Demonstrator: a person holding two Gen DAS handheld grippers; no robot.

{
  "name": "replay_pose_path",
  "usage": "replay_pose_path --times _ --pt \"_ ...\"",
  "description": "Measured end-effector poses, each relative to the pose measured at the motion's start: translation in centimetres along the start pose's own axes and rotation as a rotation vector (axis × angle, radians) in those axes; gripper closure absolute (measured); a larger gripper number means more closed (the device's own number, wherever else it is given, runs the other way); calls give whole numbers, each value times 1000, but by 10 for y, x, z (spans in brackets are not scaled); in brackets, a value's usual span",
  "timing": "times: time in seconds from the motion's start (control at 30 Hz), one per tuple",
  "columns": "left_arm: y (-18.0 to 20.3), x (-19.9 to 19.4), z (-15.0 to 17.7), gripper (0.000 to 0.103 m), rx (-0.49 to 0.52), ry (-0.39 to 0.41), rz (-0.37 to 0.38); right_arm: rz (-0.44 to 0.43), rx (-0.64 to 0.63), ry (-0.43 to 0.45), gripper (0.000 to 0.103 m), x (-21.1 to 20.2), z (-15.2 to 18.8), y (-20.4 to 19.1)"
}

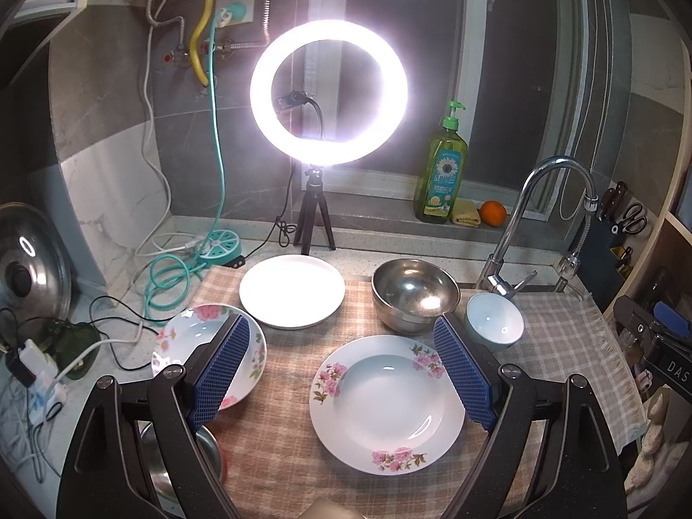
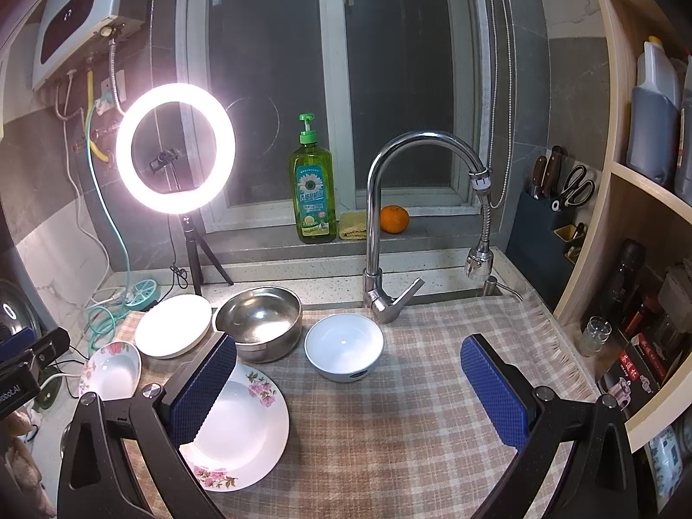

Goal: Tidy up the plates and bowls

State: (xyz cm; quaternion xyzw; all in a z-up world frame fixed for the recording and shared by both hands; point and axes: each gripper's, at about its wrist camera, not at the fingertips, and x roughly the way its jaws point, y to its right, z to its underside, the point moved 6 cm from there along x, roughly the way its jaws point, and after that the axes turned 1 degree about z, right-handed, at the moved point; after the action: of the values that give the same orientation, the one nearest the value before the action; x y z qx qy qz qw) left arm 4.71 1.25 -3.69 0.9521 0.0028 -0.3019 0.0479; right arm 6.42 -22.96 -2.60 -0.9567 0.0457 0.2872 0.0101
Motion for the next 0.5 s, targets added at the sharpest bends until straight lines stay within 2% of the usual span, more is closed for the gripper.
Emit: replay_pose_path --times 0.5 --pt "2 3 -4 15 5 1 3 2 2 2 0 1 0 0"
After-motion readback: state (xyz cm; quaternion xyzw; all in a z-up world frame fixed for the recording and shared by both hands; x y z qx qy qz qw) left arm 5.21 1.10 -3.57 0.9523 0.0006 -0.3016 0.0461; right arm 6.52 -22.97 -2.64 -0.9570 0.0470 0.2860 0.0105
